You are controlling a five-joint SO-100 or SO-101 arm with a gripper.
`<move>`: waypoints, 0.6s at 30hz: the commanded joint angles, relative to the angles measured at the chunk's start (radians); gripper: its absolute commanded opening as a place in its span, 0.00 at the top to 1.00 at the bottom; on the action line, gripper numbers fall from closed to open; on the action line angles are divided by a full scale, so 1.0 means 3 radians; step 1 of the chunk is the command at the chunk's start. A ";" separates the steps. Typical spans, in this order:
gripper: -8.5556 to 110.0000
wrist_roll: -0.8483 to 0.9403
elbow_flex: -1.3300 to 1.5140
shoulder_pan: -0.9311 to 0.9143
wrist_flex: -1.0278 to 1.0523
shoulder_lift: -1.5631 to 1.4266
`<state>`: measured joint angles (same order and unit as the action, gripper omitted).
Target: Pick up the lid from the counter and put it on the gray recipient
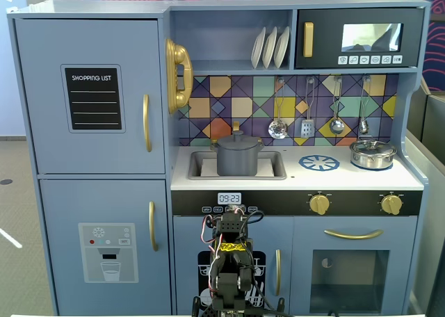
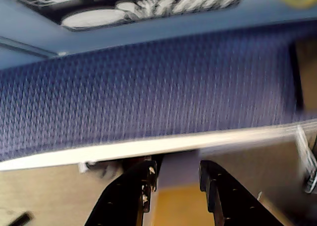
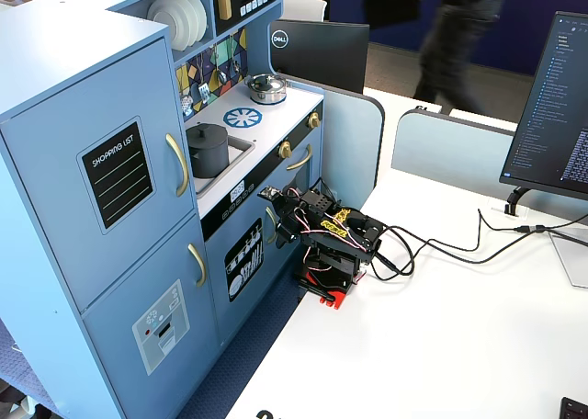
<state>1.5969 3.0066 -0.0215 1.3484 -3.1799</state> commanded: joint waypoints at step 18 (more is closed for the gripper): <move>0.86 -0.0291 -0.0020 -0.0020 0.0603 0.0005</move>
<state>1.5432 2.9821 -0.0215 1.3652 -3.1845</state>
